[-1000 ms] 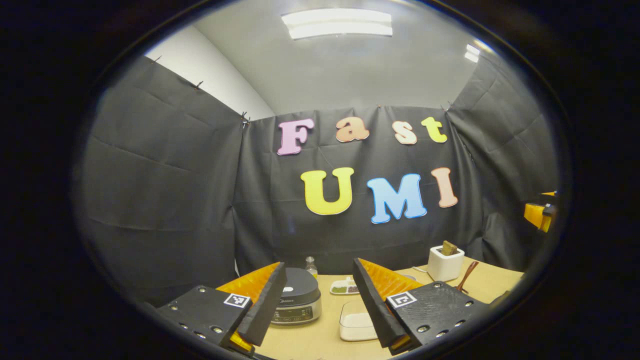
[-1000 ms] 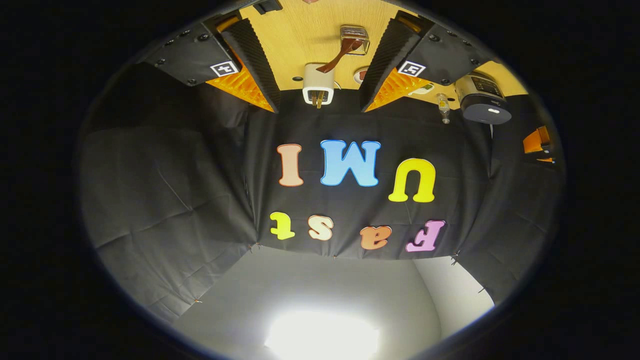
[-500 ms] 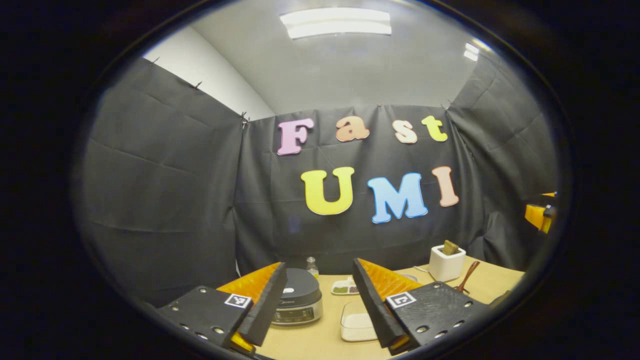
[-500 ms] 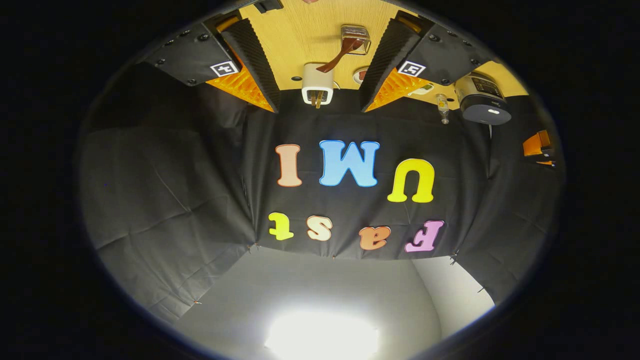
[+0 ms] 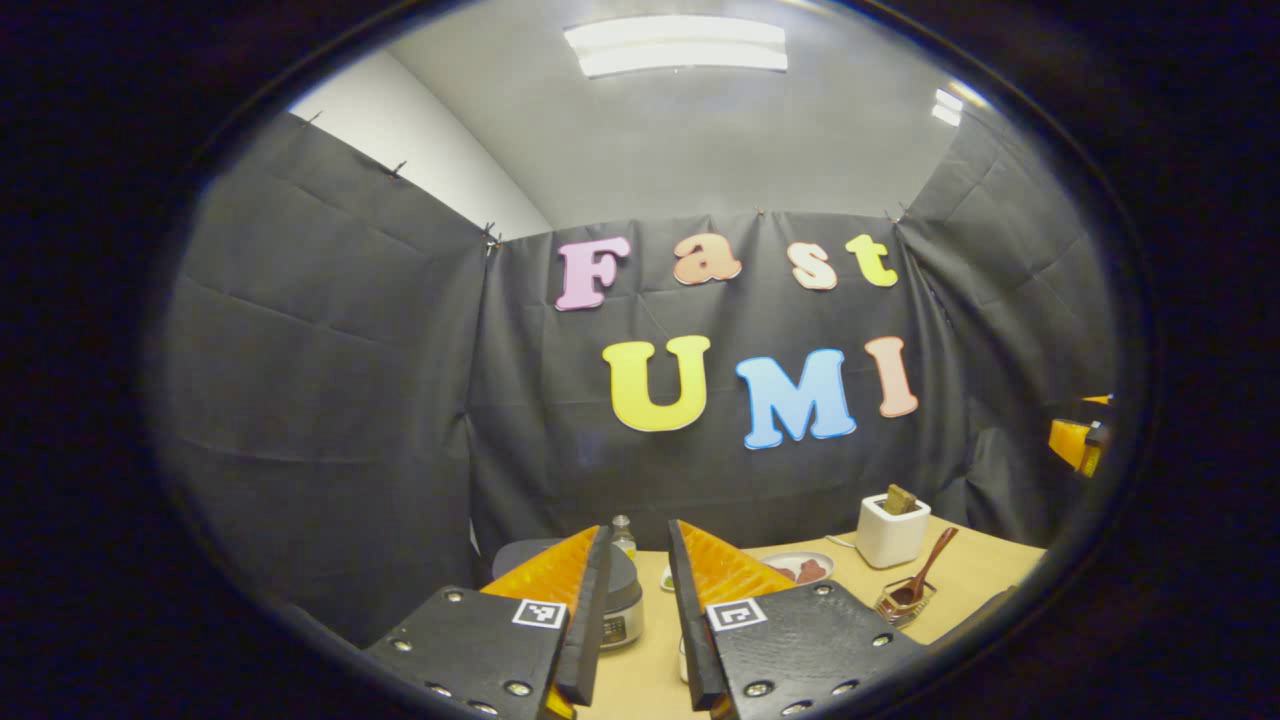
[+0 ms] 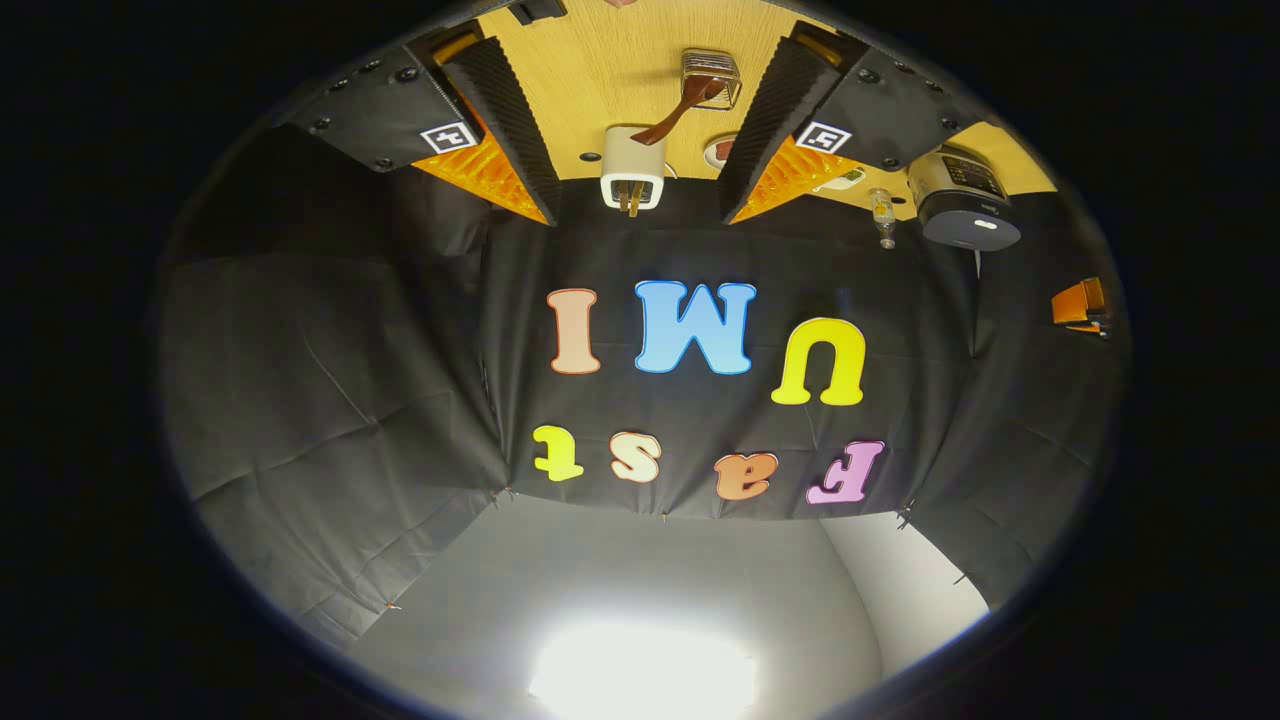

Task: Close the left gripper, press the button to open the rice cooker; take a wooden spoon from the chopstick holder with the right hand, scoop a spoonful of rice and pour it into the rice cooker, then put the wooden spoon back into the chopstick holder.

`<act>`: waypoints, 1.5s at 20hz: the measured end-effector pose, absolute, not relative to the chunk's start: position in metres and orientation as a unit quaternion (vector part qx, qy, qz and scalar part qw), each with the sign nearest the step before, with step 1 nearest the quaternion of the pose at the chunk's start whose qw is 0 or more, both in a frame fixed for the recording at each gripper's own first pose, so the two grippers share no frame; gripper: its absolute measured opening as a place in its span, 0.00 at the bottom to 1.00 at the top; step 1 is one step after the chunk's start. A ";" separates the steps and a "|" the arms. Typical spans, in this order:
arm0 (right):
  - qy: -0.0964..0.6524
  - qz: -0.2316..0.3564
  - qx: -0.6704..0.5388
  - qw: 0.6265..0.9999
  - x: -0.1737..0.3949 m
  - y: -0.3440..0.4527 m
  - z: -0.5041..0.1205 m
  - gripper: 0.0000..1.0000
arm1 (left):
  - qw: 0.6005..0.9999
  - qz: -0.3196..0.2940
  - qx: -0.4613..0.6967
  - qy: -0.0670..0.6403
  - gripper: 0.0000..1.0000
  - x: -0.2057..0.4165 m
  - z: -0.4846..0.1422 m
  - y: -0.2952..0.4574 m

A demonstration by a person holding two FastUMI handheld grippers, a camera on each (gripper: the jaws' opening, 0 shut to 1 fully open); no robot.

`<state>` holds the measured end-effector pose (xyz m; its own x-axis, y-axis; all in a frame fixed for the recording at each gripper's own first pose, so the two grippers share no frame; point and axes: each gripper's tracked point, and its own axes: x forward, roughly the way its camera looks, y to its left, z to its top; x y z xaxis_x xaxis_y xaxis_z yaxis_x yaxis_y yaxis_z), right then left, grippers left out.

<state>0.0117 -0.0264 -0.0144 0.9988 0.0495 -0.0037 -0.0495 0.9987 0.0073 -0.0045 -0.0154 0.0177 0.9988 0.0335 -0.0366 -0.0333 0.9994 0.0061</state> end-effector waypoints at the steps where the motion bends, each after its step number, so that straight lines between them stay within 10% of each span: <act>1: 0.001 0.026 0.004 1.000 0.012 -0.028 -0.015 0.97 | 1.000 0.023 0.005 0.017 0.27 -0.005 0.019 -0.011; 4: 0.001 0.033 0.004 0.999 0.011 -0.031 -0.018 1.00 | 0.999 0.033 0.007 0.015 0.04 -0.005 0.022 -0.010; 7: 0.003 0.048 0.009 0.999 0.013 -0.033 -0.023 1.00 | 0.999 0.041 -0.002 0.018 0.01 -0.004 0.021 -0.007; 30: 0.007 -0.028 -0.006 1.000 0.045 -0.003 -0.025 0.99 | 0.994 0.039 -0.044 0.096 0.01 0.166 -0.087 0.108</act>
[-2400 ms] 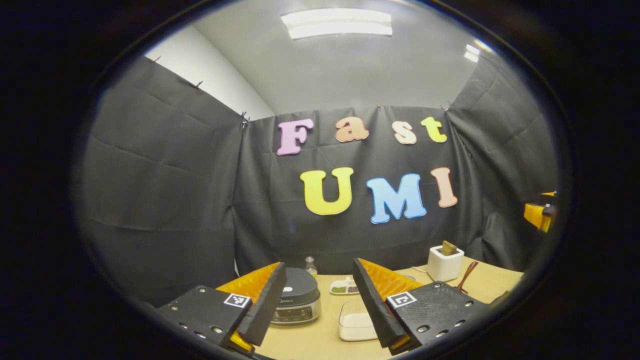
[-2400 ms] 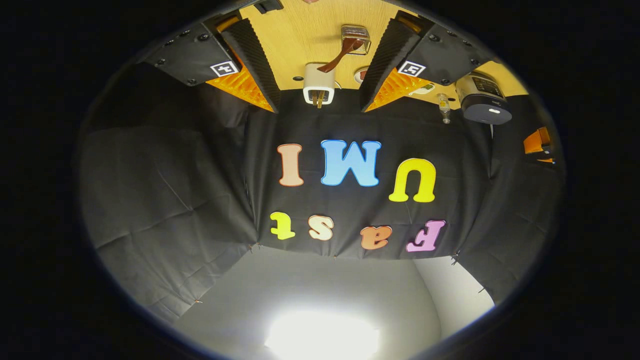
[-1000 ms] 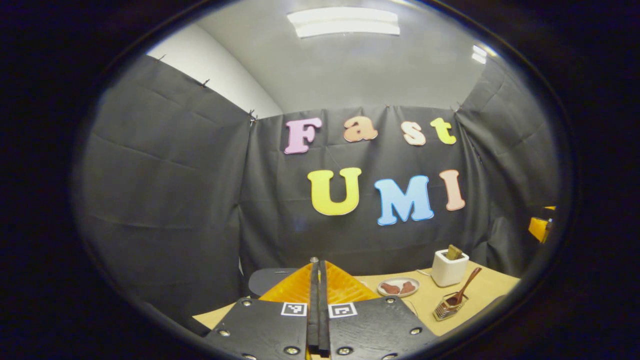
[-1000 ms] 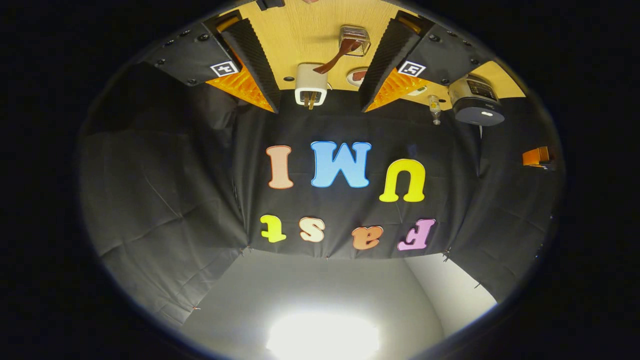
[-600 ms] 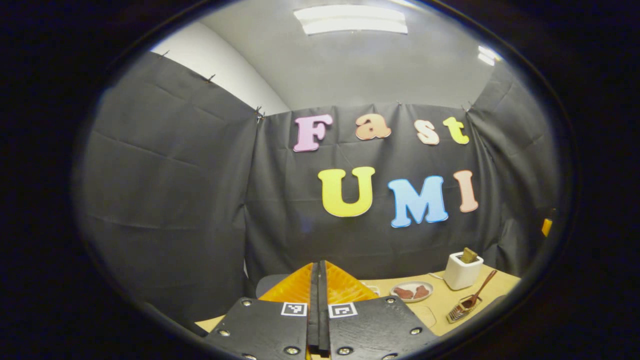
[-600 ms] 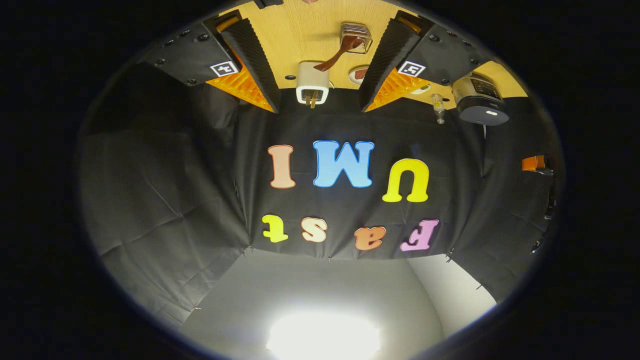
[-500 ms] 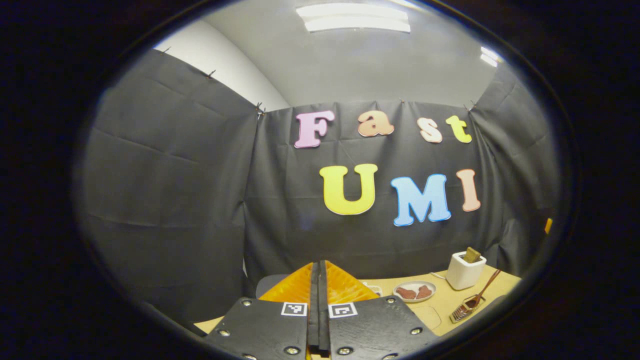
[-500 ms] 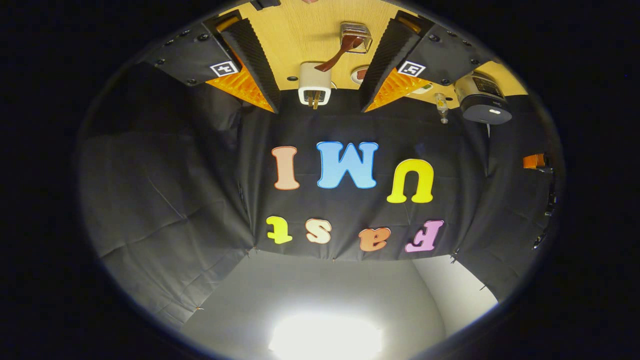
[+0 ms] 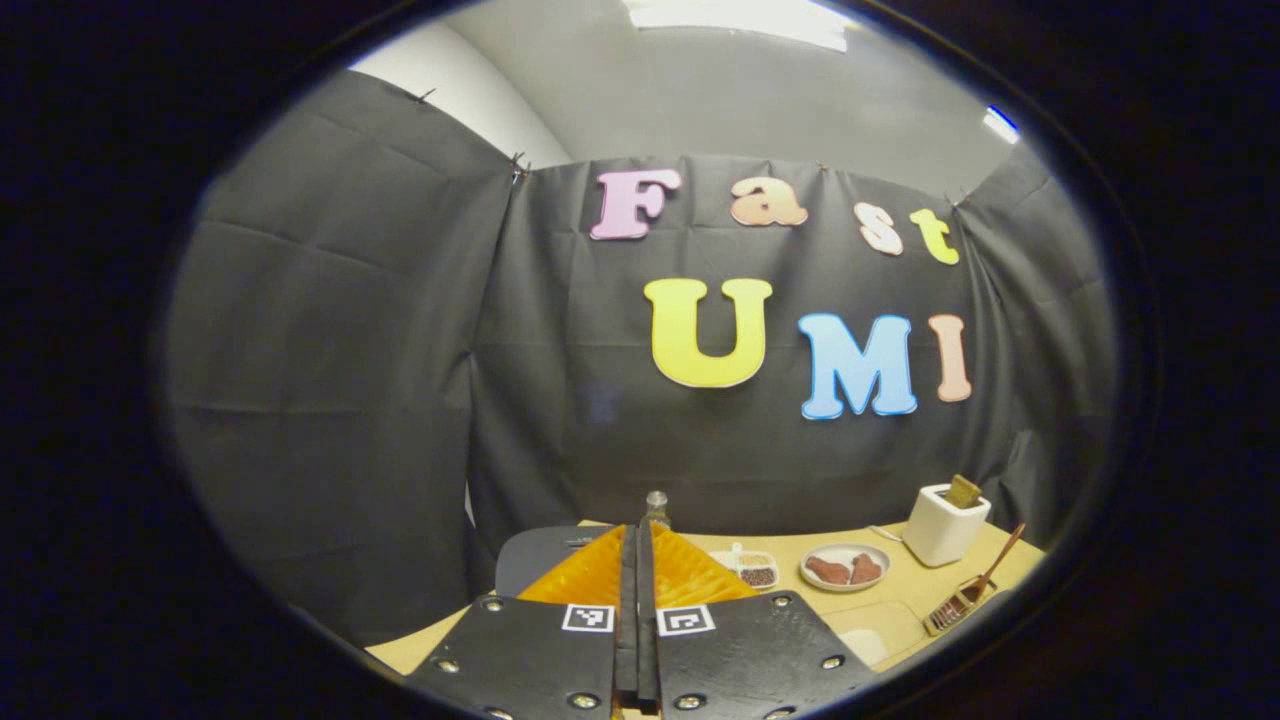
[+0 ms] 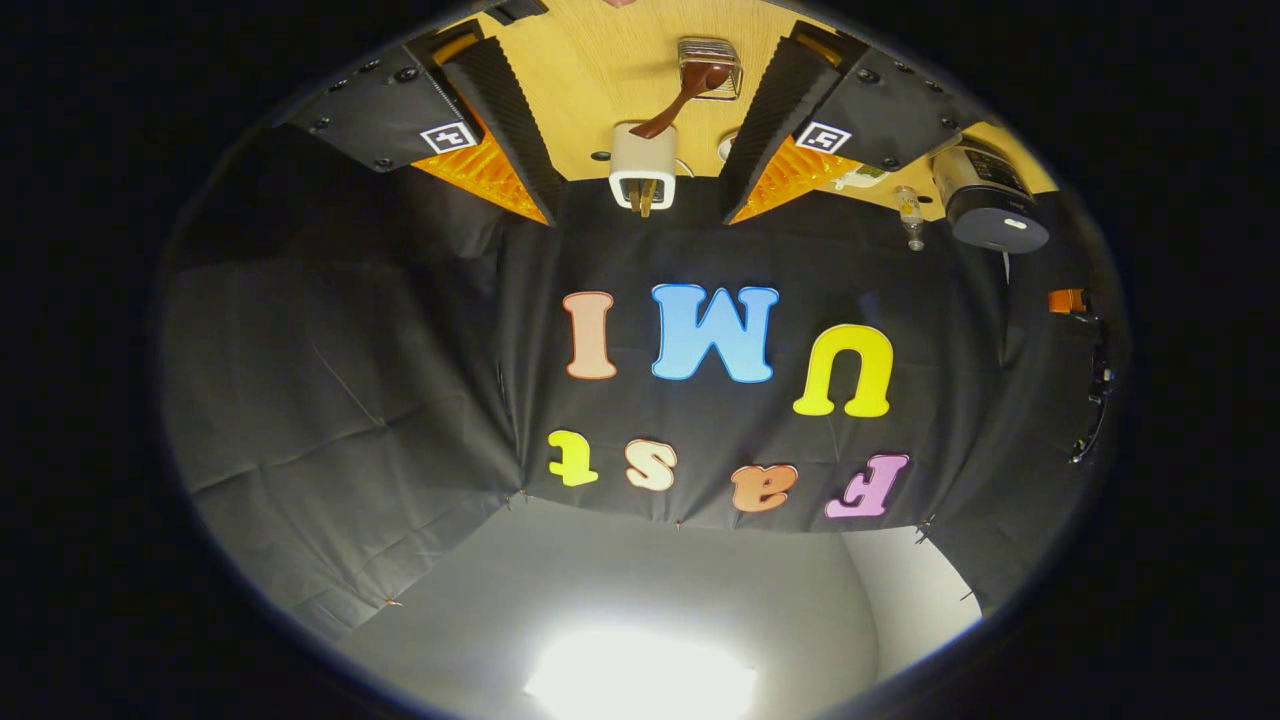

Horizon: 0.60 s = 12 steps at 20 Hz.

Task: Close the left gripper, press the button to open the rice cooker; take a wooden spoon from the chopstick holder with the right hand, scoop a spoonful of rice and pour it into the rice cooker, then put the wooden spoon back into the chopstick holder.

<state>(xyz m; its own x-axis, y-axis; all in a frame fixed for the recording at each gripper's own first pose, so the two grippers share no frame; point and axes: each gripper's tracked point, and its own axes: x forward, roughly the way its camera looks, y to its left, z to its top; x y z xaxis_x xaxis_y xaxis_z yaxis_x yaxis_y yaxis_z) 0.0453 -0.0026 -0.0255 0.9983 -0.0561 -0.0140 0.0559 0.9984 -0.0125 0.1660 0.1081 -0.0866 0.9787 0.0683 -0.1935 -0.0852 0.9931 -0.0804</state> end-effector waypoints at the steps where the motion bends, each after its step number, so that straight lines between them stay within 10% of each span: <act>1: 0.008 -0.031 -0.008 0.999 0.047 -0.001 -0.025 0.99 | 0.993 0.038 -0.047 0.103 0.01 0.171 -0.096 0.110; 12: 0.023 -0.055 -0.023 0.998 0.056 0.010 -0.030 0.99 | 0.982 0.023 -0.060 0.180 0.01 0.208 -0.199 0.121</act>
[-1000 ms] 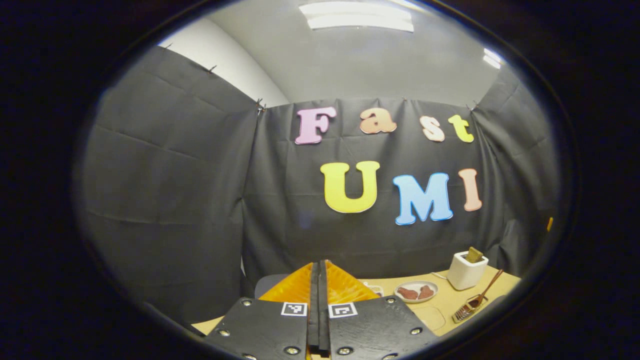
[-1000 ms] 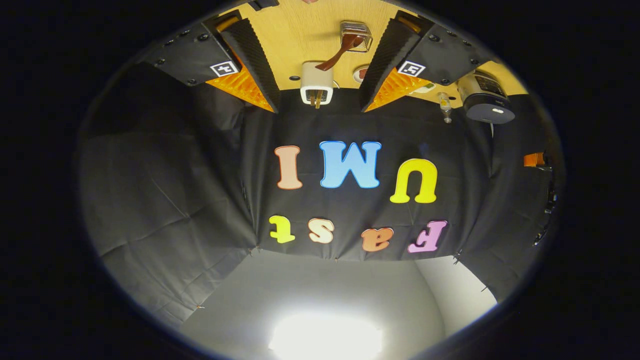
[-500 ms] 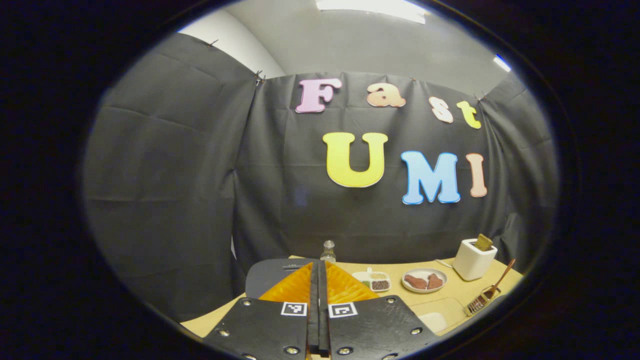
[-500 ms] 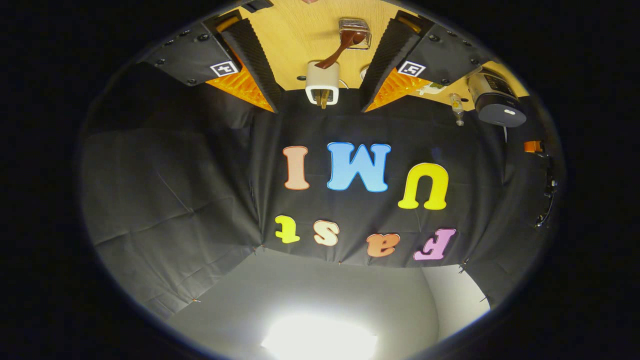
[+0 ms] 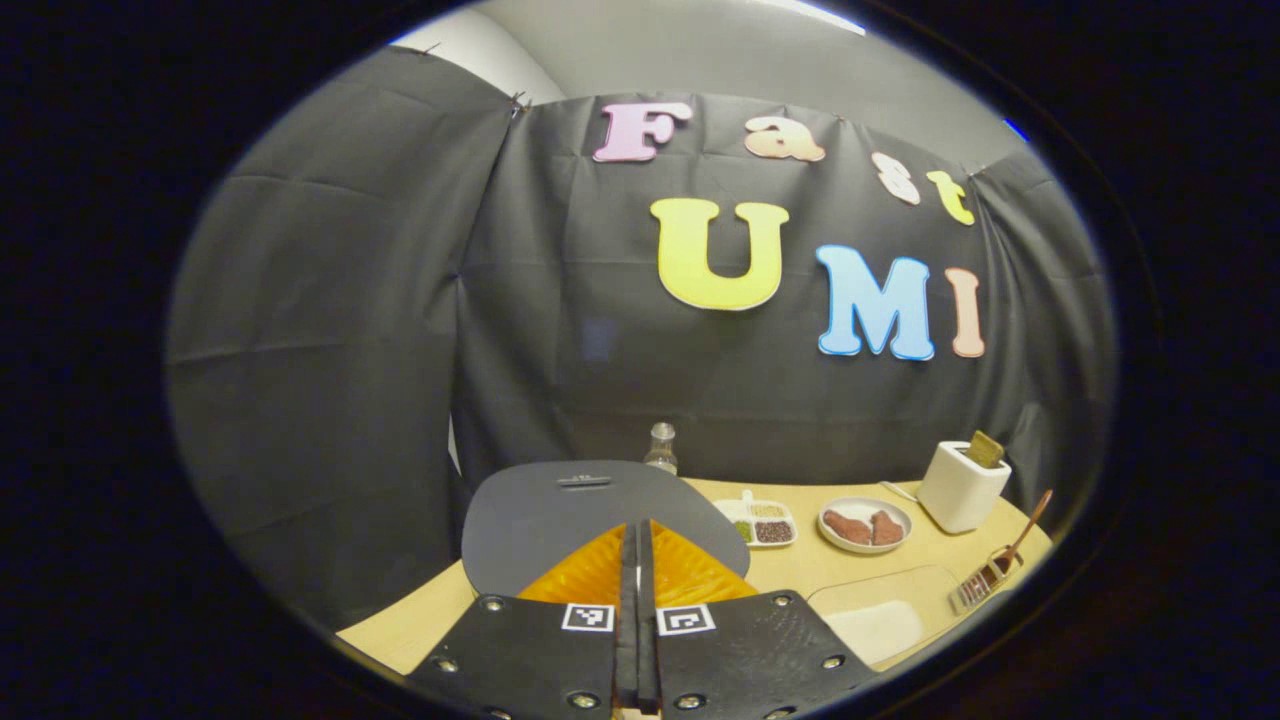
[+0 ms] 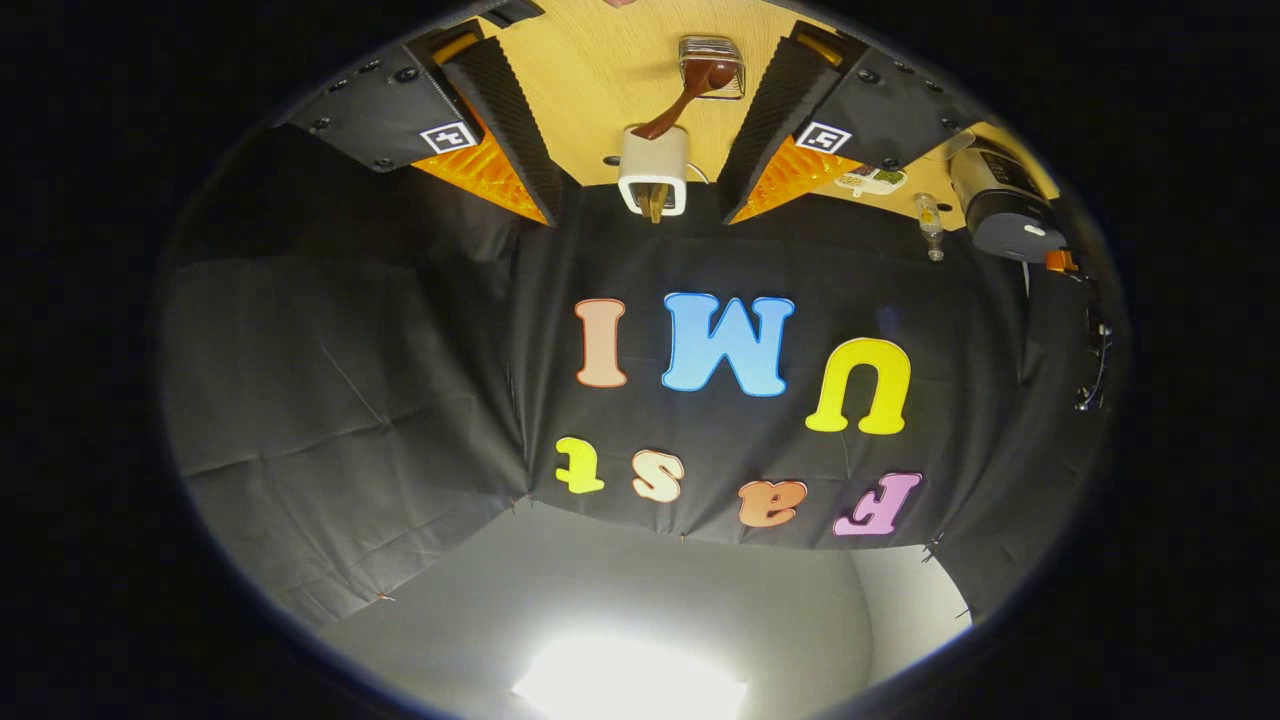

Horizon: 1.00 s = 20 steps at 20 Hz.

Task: Close the left gripper, press the button to open the rice cooker; take a wooden spoon from the chopstick holder with the right hand, scoop a spoonful of rice and pour it into the rice cooker, then put the wooden spoon back into the chopstick holder.

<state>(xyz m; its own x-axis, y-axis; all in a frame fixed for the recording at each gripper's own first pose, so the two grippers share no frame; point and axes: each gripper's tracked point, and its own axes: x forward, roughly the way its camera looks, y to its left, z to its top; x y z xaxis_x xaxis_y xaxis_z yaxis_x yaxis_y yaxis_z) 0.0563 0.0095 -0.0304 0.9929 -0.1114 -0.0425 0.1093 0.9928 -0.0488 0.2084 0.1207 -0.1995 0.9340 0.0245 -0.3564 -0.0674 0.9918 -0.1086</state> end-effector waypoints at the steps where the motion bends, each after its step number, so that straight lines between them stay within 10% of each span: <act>1: 0.023 -0.056 -0.025 0.998 0.056 0.010 -0.031 0.99 | 0.981 0.022 -0.059 0.185 0.01 0.210 -0.207 0.120; 20: 0.023 -0.041 -0.030 0.998 0.054 0.030 -0.028 0.97 | 0.966 0.014 -0.080 0.246 0.02 0.209 -0.270 0.118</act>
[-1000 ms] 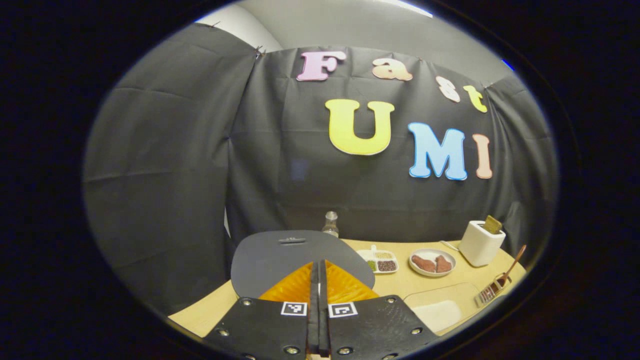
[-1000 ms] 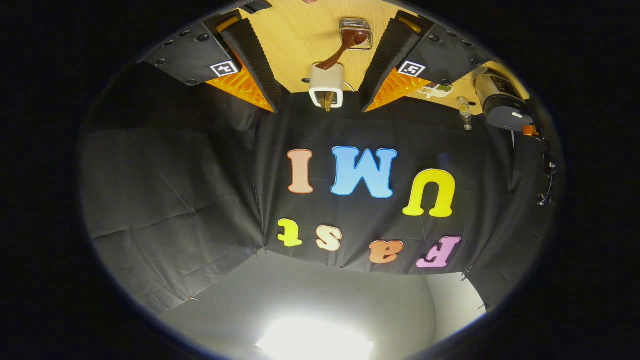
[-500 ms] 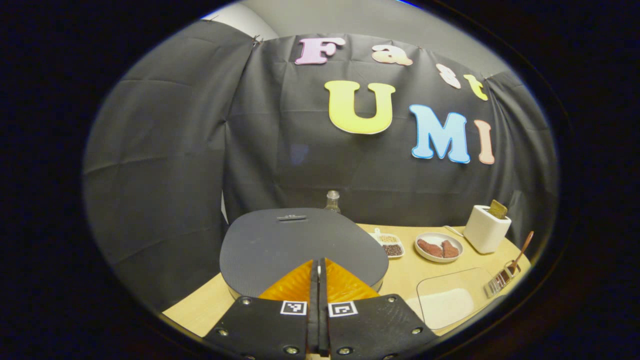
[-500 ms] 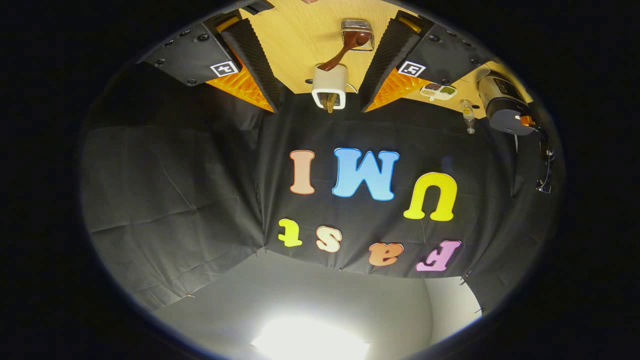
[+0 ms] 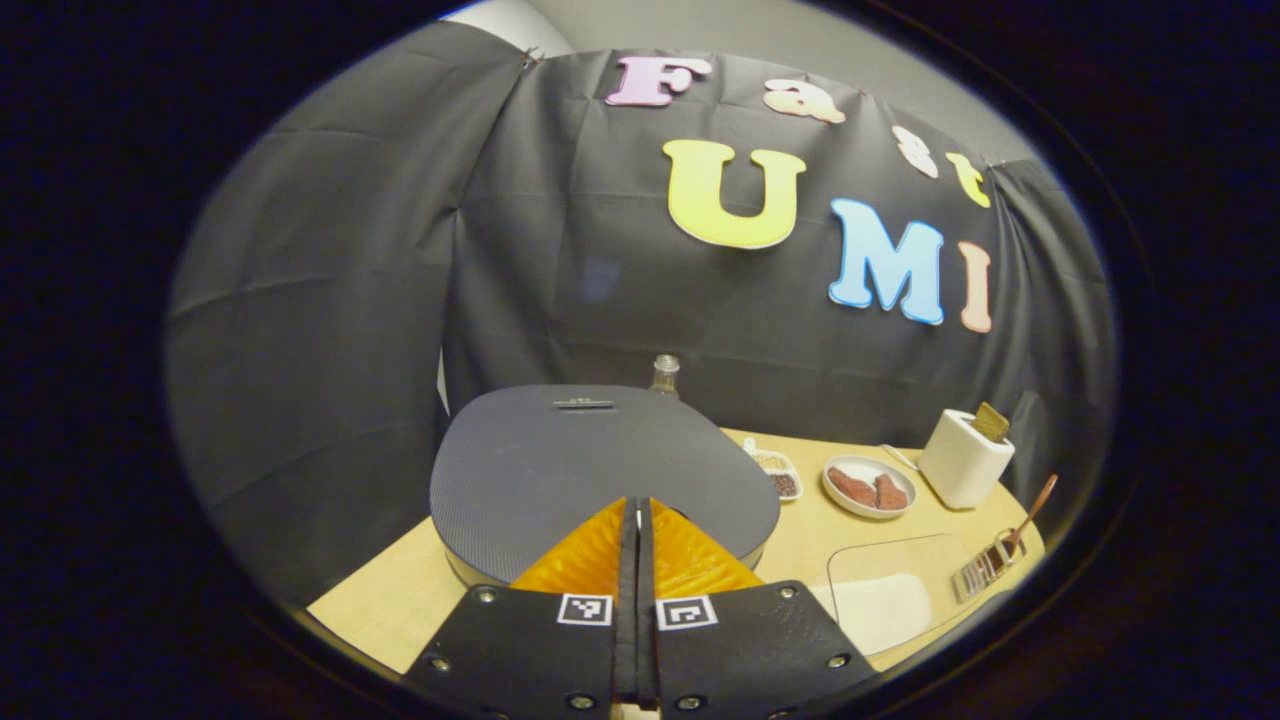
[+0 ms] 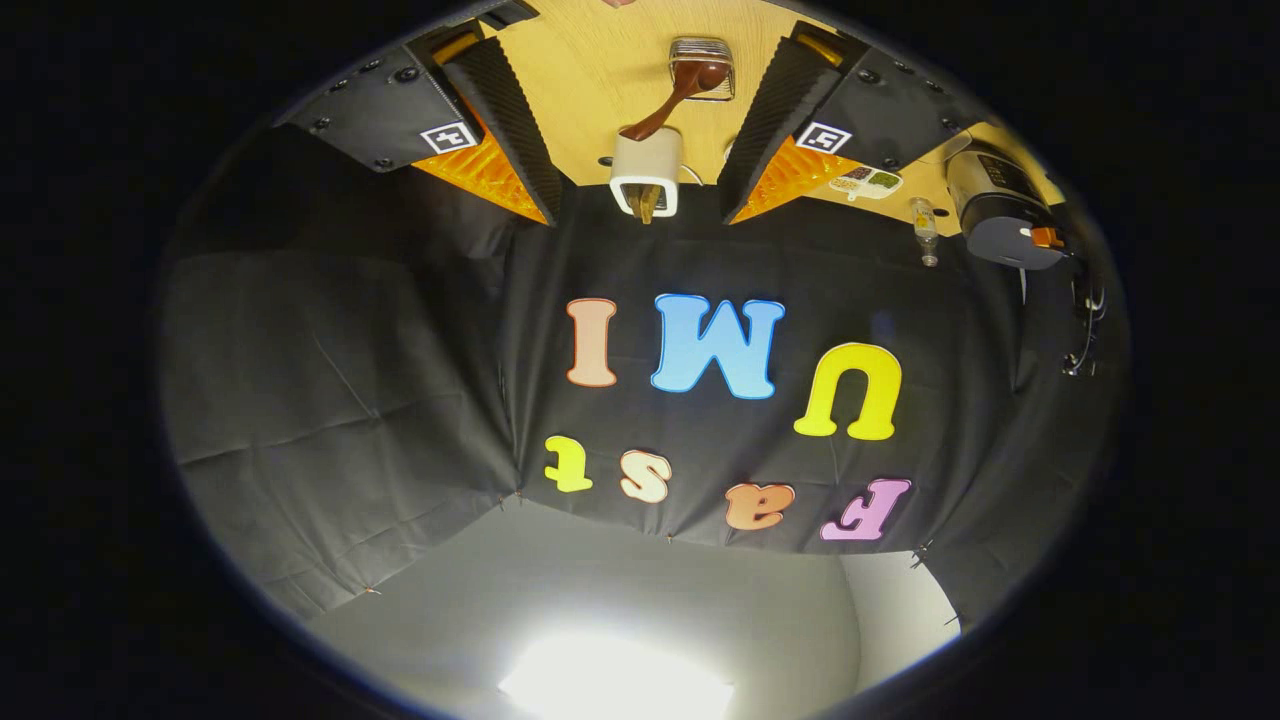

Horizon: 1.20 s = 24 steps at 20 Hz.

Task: Close the left gripper, press the button to open the rice cooker; take a wooden spoon from the chopstick holder with the right hand, scoop a spoonful of rice and pour it into the rice cooker, then put the wooden spoon back into the chopstick holder.

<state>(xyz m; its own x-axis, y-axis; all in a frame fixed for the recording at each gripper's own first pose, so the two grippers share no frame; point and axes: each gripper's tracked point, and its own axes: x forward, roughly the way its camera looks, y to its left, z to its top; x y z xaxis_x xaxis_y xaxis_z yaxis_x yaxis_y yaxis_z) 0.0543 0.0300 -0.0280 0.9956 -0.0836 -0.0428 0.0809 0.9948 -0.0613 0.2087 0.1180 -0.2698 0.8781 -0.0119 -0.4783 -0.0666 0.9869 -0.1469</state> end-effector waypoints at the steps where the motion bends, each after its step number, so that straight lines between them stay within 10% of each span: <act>1: 0.022 -0.039 -0.030 0.999 0.054 0.031 -0.027 0.97 | 0.967 0.015 -0.086 0.239 0.02 0.210 -0.266 0.119; 24: 0.014 0.001 0.000 1.000 0.067 0.025 -0.023 0.99 | 0.997 0.071 -0.019 0.023 0.01 0.180 -0.043 0.150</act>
<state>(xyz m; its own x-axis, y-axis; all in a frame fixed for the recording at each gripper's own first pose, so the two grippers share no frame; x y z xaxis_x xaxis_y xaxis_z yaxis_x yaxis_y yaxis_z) 0.0669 0.0252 -0.0232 0.9996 0.0022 -0.0277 -0.0023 1.0000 -0.0005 0.1804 0.1501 -0.0428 0.9889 0.1403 -0.0490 -0.1421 0.9892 -0.0352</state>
